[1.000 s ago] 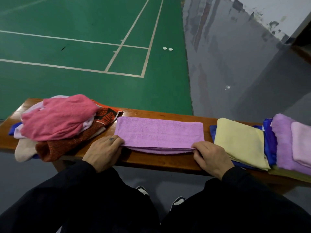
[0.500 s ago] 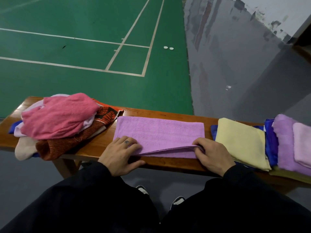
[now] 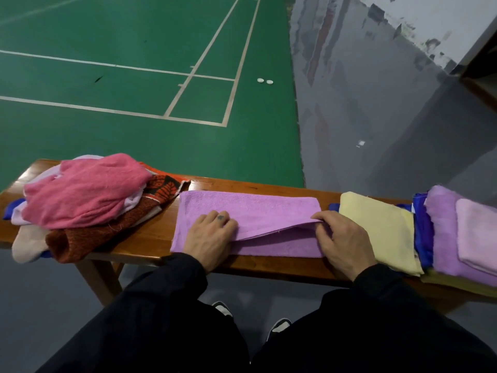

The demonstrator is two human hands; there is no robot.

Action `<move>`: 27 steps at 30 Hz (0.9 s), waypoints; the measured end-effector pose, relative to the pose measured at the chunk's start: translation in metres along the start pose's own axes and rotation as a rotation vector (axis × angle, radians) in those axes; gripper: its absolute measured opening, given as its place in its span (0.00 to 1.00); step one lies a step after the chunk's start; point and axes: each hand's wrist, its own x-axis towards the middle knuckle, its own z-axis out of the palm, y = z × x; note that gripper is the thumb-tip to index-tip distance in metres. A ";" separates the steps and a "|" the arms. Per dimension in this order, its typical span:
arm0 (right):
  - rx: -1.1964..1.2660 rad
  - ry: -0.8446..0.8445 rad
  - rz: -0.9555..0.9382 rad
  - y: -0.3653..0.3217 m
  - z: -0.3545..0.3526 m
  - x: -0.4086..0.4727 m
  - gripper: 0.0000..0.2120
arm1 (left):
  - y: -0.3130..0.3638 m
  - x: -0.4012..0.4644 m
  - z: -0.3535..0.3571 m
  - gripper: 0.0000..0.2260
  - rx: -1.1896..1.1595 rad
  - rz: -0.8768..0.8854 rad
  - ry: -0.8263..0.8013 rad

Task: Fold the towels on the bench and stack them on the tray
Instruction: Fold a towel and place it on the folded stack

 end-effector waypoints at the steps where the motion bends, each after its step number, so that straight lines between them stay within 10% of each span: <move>1: -0.027 -0.008 -0.013 0.004 -0.002 0.002 0.08 | -0.011 -0.006 -0.003 0.10 -0.008 -0.020 0.018; 8: 0.009 0.134 0.022 -0.007 -0.014 0.070 0.11 | -0.074 0.042 -0.055 0.16 -0.107 -0.341 0.188; 13: 0.060 0.312 -0.117 -0.010 -0.023 0.075 0.07 | -0.089 0.041 -0.061 0.16 -0.111 -0.210 0.430; 20: -0.132 -0.052 -0.424 0.017 0.025 0.003 0.13 | -0.081 -0.044 0.011 0.18 -0.170 0.011 0.062; 27: -0.080 -0.060 -0.374 0.018 0.032 -0.016 0.13 | -0.076 -0.066 0.009 0.17 -0.266 -0.062 0.187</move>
